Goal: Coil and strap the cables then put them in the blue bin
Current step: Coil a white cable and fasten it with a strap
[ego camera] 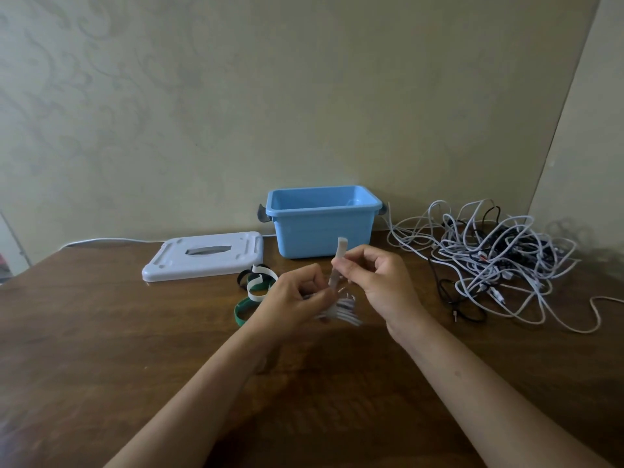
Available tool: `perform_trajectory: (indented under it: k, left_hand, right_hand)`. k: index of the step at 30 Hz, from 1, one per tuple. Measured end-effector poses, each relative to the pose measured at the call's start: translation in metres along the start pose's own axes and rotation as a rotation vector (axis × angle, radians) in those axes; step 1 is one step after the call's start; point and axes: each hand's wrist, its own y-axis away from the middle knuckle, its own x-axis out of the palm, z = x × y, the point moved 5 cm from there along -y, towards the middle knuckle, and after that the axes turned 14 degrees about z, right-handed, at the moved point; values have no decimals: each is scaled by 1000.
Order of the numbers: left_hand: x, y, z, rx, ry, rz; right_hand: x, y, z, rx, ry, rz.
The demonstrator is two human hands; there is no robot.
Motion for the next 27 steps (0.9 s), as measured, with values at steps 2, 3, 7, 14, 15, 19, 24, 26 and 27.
perform_trajectory:
  k: [2,3,7,14,15,19,24,26,27]
  left_hand:
    - [0,-2,5,-41,35,-9]
    - [0,-2,7,-59,72,-16]
    - [1,-3,13,-101,153,-64]
    - [0,-2,8,-45,221,46]
    - [0,-1,8,-33,223,54]
    - [-6,1,7,-9,287,-25]
    - [-18,2,24,-52,610,-83]
    - [-18,1,30,-92,601,-62]
    - [-18,1,32,-112,589,-58]
  right_hand:
    - [2,1,4,-53,100,-9]
    - [4,1,4,-76,145,-6]
    - [6,1,8,-136,180,-4]
    - [7,-1,10,-203,179,35]
    - [8,0,11,-217,182,45]
    - [11,0,16,-233,96,141]
    - [18,-2,11,-159,200,396]
    - [20,-1,7,-156,275,392]
    - [20,0,6,-178,335,356]
